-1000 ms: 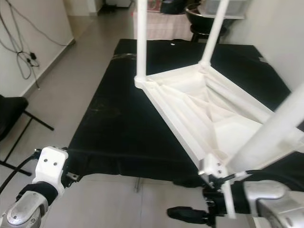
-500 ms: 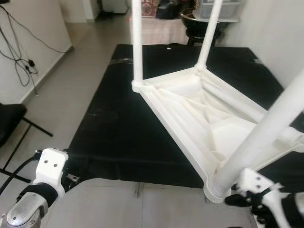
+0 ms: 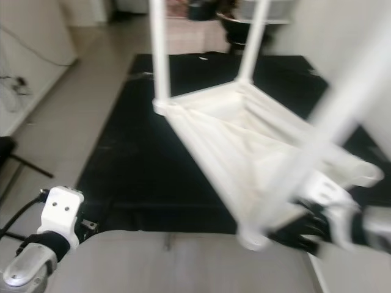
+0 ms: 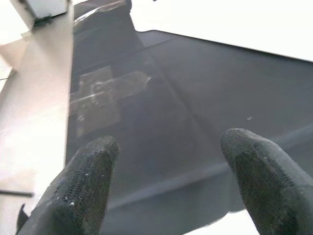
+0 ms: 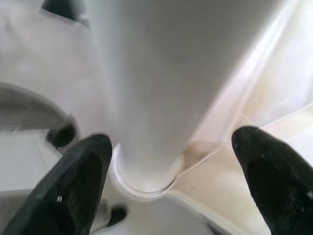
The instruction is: Building children table
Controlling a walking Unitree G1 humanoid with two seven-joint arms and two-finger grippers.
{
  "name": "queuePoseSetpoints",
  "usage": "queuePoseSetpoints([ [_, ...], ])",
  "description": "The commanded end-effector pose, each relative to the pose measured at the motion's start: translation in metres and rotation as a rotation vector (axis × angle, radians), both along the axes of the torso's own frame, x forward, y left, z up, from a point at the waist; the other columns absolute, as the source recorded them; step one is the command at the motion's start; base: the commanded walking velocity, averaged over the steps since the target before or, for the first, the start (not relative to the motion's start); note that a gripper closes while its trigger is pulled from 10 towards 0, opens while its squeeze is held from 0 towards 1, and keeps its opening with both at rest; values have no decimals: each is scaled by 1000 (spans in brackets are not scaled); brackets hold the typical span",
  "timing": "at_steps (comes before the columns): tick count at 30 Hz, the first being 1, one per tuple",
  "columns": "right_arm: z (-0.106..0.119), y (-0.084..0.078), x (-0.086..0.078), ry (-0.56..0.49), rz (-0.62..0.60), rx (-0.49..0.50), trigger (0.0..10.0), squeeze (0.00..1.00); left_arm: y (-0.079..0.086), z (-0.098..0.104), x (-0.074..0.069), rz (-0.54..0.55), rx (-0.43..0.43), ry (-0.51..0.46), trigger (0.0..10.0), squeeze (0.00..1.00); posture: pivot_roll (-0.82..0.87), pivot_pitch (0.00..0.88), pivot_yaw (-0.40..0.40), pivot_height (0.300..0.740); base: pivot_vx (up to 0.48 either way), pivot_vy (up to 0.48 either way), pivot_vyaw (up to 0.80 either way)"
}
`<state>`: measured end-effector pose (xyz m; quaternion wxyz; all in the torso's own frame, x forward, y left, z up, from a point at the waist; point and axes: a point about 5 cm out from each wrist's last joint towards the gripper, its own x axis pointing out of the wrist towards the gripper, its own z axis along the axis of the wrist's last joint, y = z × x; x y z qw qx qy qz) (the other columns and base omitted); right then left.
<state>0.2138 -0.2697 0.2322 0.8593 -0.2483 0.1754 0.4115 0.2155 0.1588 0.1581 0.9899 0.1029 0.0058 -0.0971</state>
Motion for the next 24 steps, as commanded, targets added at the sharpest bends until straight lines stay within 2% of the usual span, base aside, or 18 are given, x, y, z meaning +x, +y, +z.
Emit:
queuePoseSetpoints([
  [1,0,16,5,-35,56,50,10000,0,3,-4,-1,8,16,20,10000,0,-48,141,9,740,0,0,0],
  [3,0,16,5,-35,56,50,10000,0,3,-4,-1,8,16,20,10000,0,-48,141,9,740,0,0,0],
  [4,-1,31,10,-55,108,96,10000,0,2,-4,-1,8,16,20,10000,0,-46,141,8,740,0,0,0],
  [5,-1,31,10,-55,108,96,10000,0,2,-4,-1,8,16,20,10000,0,-46,141,8,740,0,0,0],
  [6,-3,48,14,-65,172,148,10000,0,2,-4,-2,9,16,20,10000,0,-40,140,4,740,0,0,0],
  [9,-3,48,14,-65,172,148,10000,0,2,-4,-2,9,16,20,10000,0,-40,140,4,740,0,0,0],
  [10,-4,66,19,-86,235,188,10000,0,2,-4,-2,10,16,19,10000,0,-34,139,1,740,0,0,0],
  [11,-6,90,35,-144,252,250,10000,0,1,-4,-2,12,17,18,10000,0,-24,133,-2,740,0,0,0],
  [13,-6,90,35,-144,252,250,10000,0,1,-4,-2,12,17,18,10000,0,-24,133,-2,740,0,0,0],
  [14,-4,117,53,-214,254,307,10000,0,0,-5,-2,14,18,17,10000,0,-18,129,-10,740,0,0,0],
  [16,-4,117,53,-214,254,307,10000,0,0,-5,-2,14,18,17,10000,0,-18,129,-10,740,0,0,0],
  [17,-1,145,70,-264,234,364,10000,0,-1,-5,-3,15,18,16,10000,0,-12,127,-14,740,0,0,0],
  [18,-1,145,70,-264,234,364,10000,0,-1,-5,-3,15,18,16,10000,0,-12,127,-14,740,0,0,0],
  [19,4,170,83,-290,206,428,10000,0,-2,-5,-3,17,19,14,10000,0,-2,125,-20,740,0,0,0],
  [21,11,209,100,-317,169,505,10000,0,-3,-5,-5,23,24,8,10000,0,12,125,-32,740,0,0,0],
  [22,11,209,100,-317,169,505,10000,0,-3,-5,-5,23,24,8,10000,0,12,125,-32,740,0,0,0],
  [24,15,239,107,-334,159,536,10000,0,-4,-4,-6,26,26,5,10000,0,21,124,-37,740,0,0,0],
])
